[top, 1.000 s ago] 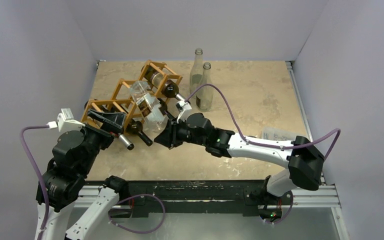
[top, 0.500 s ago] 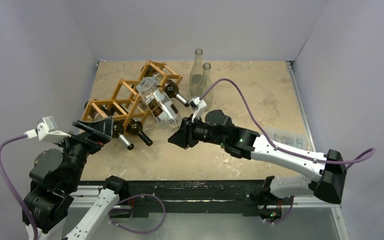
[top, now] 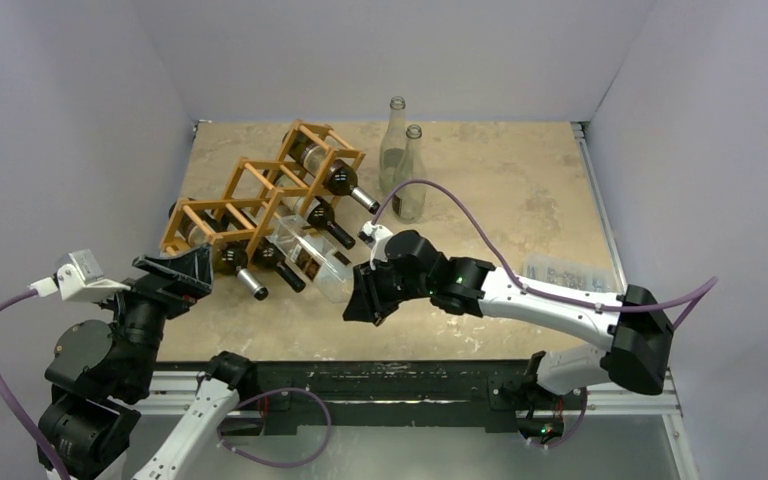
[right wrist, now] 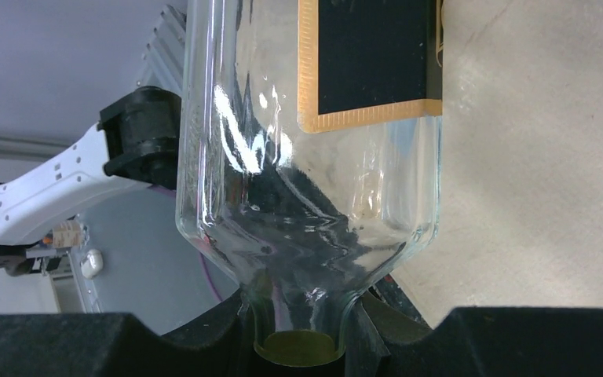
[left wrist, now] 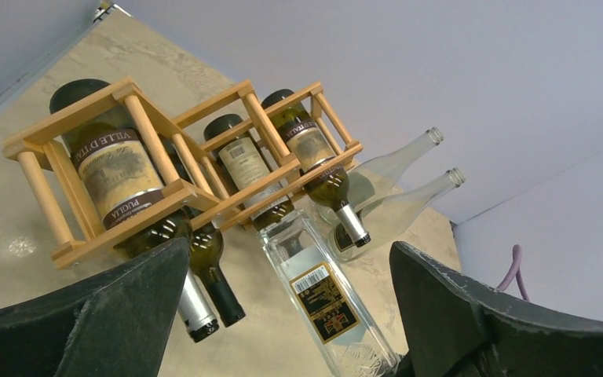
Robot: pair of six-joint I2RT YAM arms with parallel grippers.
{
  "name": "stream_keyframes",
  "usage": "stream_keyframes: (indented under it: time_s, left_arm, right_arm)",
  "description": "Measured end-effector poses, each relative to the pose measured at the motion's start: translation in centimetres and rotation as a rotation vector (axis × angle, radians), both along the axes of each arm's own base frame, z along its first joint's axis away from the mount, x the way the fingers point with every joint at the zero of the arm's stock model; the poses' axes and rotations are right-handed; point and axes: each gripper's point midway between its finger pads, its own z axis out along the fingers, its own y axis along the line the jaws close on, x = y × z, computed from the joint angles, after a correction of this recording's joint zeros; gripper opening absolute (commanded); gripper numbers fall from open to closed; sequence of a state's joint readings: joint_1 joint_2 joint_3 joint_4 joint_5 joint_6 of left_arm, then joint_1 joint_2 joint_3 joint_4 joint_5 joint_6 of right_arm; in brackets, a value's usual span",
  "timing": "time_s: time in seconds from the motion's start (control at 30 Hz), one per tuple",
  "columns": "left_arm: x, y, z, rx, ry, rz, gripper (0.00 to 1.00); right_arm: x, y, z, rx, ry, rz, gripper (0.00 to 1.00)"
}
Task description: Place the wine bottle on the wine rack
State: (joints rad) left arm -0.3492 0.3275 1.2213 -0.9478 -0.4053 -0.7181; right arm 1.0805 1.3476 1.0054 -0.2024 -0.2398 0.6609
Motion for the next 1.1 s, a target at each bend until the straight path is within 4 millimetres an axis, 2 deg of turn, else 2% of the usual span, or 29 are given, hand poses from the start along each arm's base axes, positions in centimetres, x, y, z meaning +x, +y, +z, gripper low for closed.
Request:
stream_keyframes:
  time_s: [0.2,0.4,0.63,0.8,1.1]
  left_arm:
    - [-0.2,0.2,-0.1,0.01,-0.001,0.004,1.0]
    - [-0.3,0.1,0.0,0.021,-0.004,-0.006,1.0]
    - [-0.7,-0.2,0.1,0.014,-0.02,-0.03,1.0]
    - [-0.8,-0.6,0.1,0.013,-0.02,-0.052,1.0]
    - [-2.3,-0.1,1.4,0.01,-0.054,-0.056,1.0]
  right_arm:
    - [0.0,0.0,-2.1,-0.05,0.056,0.015,0.0]
    - [1.0,0.5,-3.8,-0.094,0.098,-0.003,0.0]
    - [3.0,1.0,-2.5,-0.058,0.1,-0.052,0.0]
    - [4.5,2.5,-1.4,-0.023,0.086,-0.06,0.0]
    - [5.1,3.7,-3.3,-0.045,0.097,-0.034,0.0]
